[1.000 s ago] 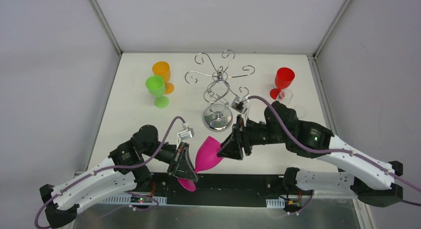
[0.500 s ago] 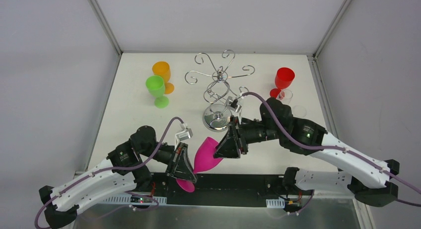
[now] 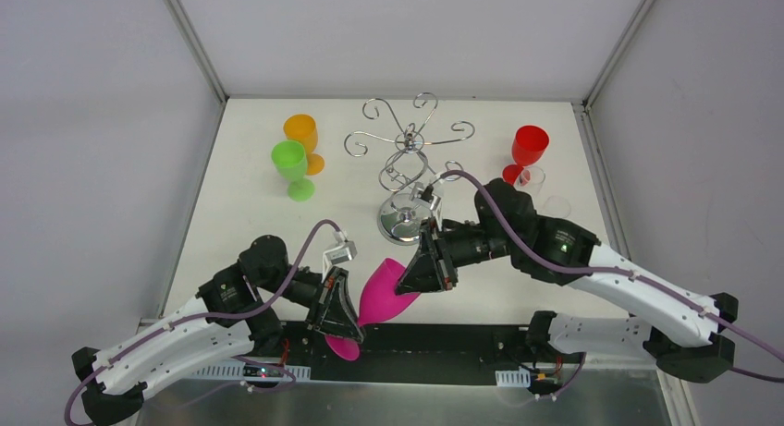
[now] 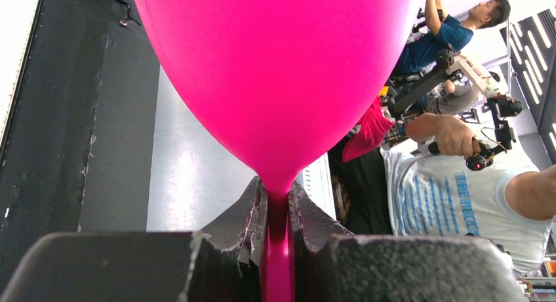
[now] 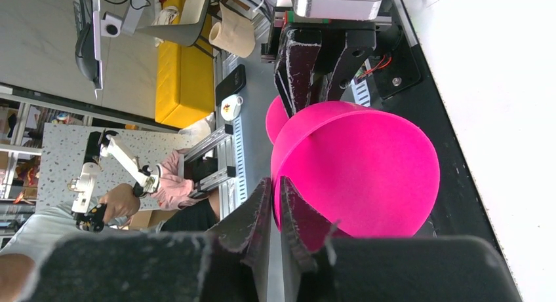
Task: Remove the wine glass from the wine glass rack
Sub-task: Place the wine glass at the center of the board.
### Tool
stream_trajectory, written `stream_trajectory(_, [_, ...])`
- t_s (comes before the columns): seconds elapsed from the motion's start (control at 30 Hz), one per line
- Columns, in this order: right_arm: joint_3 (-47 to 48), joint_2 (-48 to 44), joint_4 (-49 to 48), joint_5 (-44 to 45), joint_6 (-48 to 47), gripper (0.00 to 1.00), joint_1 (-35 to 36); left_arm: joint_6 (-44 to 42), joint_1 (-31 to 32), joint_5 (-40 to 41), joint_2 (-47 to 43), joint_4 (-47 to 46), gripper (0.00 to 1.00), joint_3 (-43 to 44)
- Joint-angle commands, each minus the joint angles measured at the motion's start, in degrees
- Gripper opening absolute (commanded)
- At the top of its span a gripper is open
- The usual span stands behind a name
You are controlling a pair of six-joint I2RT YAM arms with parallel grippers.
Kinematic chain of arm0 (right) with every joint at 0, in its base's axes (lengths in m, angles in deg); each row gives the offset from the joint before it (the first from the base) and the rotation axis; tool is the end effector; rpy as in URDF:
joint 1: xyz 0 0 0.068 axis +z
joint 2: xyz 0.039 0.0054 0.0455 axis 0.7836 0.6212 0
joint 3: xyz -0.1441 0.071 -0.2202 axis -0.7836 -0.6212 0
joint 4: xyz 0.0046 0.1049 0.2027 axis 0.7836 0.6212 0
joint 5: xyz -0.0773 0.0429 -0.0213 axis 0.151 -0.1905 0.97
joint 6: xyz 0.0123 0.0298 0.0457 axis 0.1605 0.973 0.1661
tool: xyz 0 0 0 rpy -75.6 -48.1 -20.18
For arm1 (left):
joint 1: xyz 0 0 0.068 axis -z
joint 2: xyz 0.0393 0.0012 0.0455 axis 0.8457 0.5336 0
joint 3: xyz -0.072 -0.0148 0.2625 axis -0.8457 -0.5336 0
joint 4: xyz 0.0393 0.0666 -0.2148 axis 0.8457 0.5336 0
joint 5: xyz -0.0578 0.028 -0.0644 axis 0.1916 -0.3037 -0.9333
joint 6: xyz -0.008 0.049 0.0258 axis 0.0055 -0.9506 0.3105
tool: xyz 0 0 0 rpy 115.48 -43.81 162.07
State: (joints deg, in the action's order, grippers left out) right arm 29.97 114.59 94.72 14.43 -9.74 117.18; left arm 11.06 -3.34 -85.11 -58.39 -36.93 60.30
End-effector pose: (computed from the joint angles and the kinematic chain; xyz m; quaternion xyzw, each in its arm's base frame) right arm 0.0548 0.1708 0.4104 -0.4468 0.6310 0.5674 0.2832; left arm 0.0232 -0.0869 0.2956 0.3771 0.6120 -0.6793 0.1475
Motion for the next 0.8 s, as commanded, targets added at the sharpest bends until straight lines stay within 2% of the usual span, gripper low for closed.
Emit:
stream_trajectory(0.0, [-0.03, 0.81, -3.20, -4.51, 0.69, 0.11, -0.08, -1.28, 0.27, -0.11, 0.03, -1.75, 0.00, 1.90])
stream_trajectory(0.03, [-0.11, 0.97, -3.16, -4.79, 0.69, 0.11, -0.08, -1.28, 0.26, -0.09, 0.06, -1.76, 0.00, 1.94])
stream_trajectory(0.07, [-0.25, 1.06, -3.39, -5.01, 1.24, 0.00, -0.08, -1.28, 0.30, -0.05, 0.04, -1.76, 0.00, 1.89])
stream_trajectory(0.37, [-2.68, -0.91, -3.69, -3.70, 1.13, 0.00, -0.07, -2.53, 0.33, 2.18, 0.00, 0.44, 0.36, 2.03])
stream_trajectory(0.47, [-2.90, -1.76, -2.90, -3.41, 0.88, 0.00, -0.08, -2.92, 0.31, 2.65, 0.03, 1.08, 0.38, 2.22])
stream_trajectory(0.6, [-2.64, -2.87, -0.31, -2.49, -0.27, 0.00, -0.02, -3.56, 0.27, 3.82, 0.19, 2.22, 0.46, 2.47])
stream_trajectory(0.77, [-2.04, -5.11, 7.14, 2.10, -2.94, 0.00, -0.13, -4.27, 0.32, 6.45, 0.05, 4.51, 0.50, 3.53])
